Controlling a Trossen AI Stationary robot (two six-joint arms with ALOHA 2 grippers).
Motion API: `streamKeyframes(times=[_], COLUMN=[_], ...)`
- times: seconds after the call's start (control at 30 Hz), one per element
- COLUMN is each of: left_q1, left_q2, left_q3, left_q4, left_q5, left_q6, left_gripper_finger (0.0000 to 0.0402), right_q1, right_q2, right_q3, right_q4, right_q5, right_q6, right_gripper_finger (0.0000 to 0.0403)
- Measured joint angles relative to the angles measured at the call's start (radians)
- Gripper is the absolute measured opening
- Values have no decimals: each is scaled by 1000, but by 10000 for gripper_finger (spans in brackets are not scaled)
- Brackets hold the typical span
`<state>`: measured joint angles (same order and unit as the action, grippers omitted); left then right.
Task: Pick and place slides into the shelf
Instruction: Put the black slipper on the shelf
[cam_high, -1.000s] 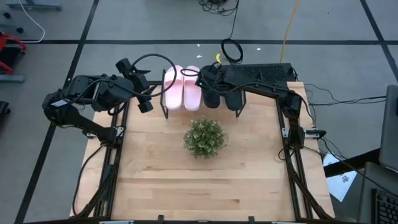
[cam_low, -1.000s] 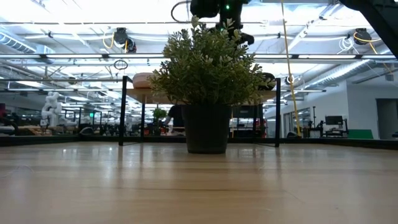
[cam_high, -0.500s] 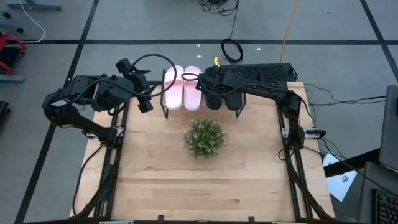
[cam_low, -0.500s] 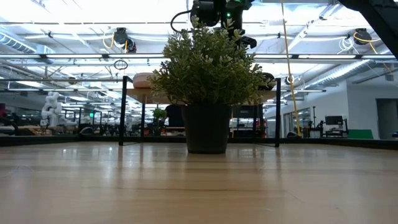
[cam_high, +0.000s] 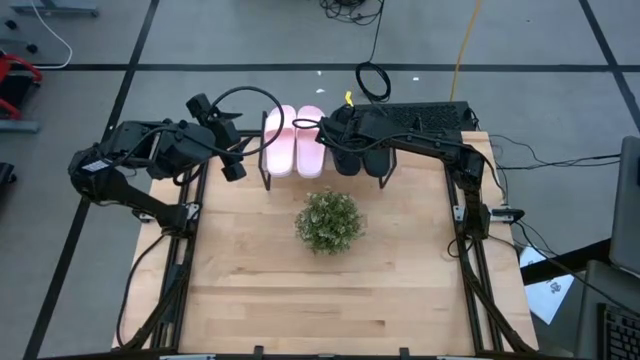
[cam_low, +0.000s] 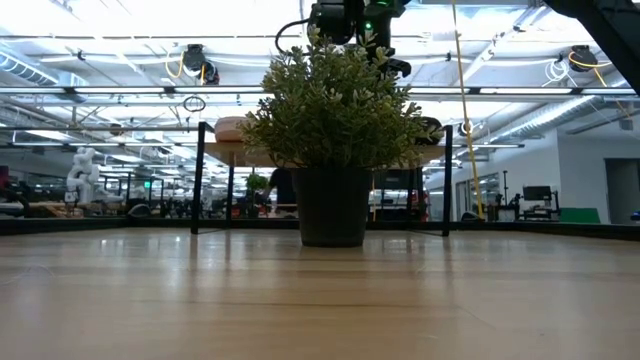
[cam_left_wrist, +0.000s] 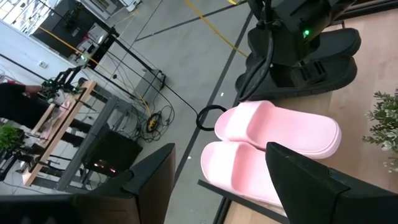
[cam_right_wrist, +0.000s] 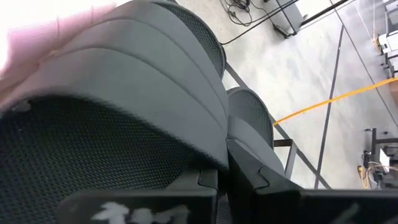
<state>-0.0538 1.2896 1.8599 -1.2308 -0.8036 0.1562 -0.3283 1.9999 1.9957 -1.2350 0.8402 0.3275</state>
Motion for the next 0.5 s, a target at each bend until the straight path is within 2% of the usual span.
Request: streamKeyframes(times=[0.3,0.5], left_q1=[0,0], left_q2=[0,0], left_q3=[0,0], left_q4=[0,0], left_q5=[0,2], left_q6=[0,0], left_gripper_finger=[255,255], right_q1=[0,0], right_q2=[0,43], right_q3=[0,0], right_q4=[5,16], right_q5=[-3,-34], right_q6=[0,-4], right_gripper_finger=[0,0])
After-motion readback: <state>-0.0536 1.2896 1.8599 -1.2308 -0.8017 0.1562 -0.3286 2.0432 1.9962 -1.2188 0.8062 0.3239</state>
